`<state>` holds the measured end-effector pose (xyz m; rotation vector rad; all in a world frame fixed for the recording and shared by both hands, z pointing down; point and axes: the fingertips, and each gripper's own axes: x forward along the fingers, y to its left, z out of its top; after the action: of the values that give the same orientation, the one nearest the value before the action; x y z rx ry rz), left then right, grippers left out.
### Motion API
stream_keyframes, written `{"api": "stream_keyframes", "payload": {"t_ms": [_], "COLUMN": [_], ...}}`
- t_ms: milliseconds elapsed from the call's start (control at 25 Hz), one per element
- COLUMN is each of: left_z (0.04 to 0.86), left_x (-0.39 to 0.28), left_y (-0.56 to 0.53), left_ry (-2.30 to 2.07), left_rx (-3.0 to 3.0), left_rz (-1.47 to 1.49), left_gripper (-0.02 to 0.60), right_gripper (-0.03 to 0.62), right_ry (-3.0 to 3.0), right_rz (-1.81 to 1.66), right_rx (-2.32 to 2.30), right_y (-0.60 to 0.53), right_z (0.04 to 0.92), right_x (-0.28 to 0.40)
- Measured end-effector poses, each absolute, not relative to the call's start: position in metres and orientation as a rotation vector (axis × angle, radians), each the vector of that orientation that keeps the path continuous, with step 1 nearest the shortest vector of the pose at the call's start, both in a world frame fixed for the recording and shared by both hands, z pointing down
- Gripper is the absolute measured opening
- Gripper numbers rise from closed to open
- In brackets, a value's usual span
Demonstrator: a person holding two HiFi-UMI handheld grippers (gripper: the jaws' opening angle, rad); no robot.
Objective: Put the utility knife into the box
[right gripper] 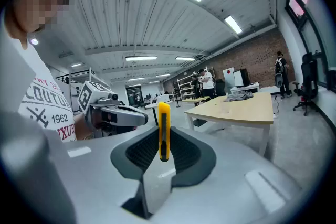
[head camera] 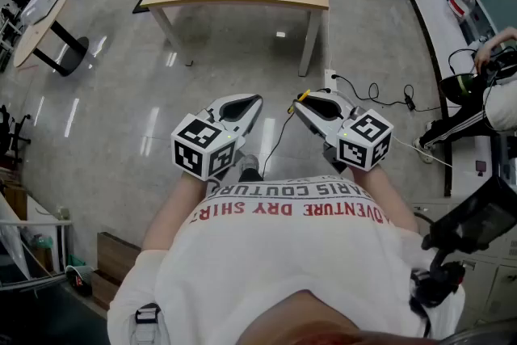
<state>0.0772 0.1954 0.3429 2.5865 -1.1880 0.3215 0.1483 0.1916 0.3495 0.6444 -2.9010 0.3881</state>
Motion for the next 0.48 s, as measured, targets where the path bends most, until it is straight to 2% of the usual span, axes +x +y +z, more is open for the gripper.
{"api": "stream_keyframes", "payload": {"t_ms": [480], "left_z": [0.3366], "left_x": [0.0798], "left_y": [0.1988], "left_ry": [-1.176], "left_rx": [2.597], "left_rz": [0.304], "left_gripper": [0.002], "right_gripper": [0.061], "right_ry": [-2.91], "right_rz": [0.387], "right_rx": [0.644], "right_y": [0.1939], "right_z": [0.3418], "right_x": [0.1482]}}
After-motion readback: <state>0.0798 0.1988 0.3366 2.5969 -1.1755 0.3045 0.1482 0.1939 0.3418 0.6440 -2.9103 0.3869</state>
